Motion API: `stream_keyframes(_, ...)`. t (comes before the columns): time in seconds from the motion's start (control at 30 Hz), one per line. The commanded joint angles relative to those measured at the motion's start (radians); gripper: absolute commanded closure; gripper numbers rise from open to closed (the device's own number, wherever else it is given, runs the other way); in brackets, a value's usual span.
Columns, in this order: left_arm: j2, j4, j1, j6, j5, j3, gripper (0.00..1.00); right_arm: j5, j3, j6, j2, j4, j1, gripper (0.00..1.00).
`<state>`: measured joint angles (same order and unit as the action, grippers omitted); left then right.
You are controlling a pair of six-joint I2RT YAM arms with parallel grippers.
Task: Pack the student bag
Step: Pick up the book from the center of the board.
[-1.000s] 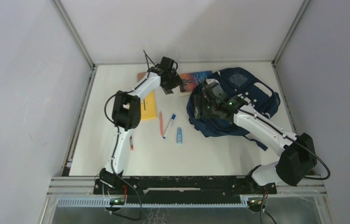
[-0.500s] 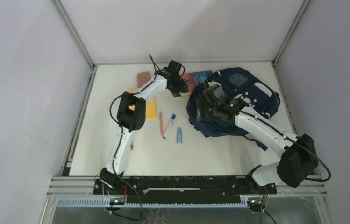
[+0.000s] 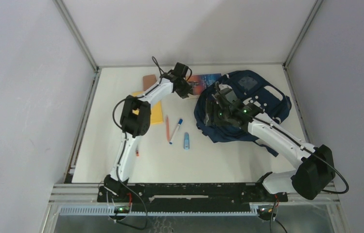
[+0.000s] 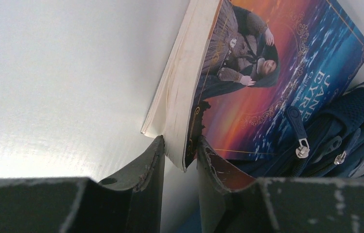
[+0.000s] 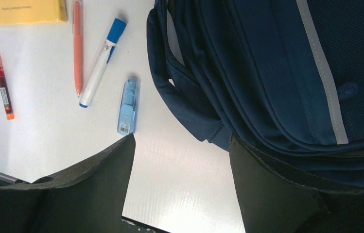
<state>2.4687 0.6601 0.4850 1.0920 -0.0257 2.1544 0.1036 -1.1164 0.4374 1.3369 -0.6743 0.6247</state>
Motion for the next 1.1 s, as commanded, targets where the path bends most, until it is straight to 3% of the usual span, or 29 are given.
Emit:
stream_keyframes(0.0, -0.152, -0.004, -0.011, -0.022, -0.166, -0.122, 1.0, 0.002, -0.005, 0.026, -0.03, 0.011, 0.007, 0.2)
stream_keyframes(0.47, -0.498, -0.155, -0.008, -0.116, -0.238, -0.515, 1.0, -0.037, -0.005, 0.039, -0.03, 0.05, 0.016, 0.2)
stream_keyframes(0.73, -0.665, -0.185, -0.002, -0.18, -0.229, -0.638, 1.0, -0.191, -0.023, 0.094, 0.033, 0.172, 0.027, 0.21)
stream_keyframes(1.07, -0.918, -0.177, 0.0, -0.118, -0.275, -0.862, 1.0, -0.425, -0.022, 0.58, 0.153, 0.515, -0.044, 0.2)
